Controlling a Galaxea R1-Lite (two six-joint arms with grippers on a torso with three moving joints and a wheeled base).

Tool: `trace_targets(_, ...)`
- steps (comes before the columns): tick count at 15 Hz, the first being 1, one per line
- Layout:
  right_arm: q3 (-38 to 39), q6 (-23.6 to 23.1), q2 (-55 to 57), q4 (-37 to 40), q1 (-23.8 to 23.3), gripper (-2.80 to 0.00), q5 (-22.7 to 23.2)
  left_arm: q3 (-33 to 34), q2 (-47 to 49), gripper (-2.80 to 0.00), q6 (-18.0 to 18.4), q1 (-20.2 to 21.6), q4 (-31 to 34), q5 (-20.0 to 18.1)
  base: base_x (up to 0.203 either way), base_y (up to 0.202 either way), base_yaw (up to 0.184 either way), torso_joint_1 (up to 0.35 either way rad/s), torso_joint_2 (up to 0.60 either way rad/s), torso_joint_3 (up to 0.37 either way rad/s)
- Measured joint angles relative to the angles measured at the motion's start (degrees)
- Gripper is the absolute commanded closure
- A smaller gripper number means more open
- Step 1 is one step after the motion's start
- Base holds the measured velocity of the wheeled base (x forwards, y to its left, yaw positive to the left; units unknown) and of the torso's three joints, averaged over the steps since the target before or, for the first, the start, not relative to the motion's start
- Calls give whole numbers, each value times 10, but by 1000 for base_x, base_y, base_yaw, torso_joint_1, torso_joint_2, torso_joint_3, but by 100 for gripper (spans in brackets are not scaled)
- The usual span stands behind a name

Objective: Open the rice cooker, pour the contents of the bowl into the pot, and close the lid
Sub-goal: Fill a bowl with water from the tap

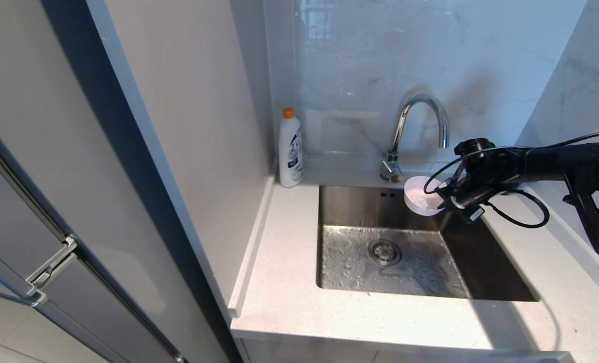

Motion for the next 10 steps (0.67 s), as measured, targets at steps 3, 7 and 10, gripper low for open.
trace_targets(3,0,1,0,1,0,0,0,0,0,0,0,0,0,0,0,0,0,0,0,0)
trace_targets(7,0,1,0,0,0,0,0,0,0,0,0,0,0,0,0,0,0,0,0,0)
trace_targets(10,1,1,0,-1,0,0,0,0,0,0,0,0,0,-1,0,0,0,0,0,0)
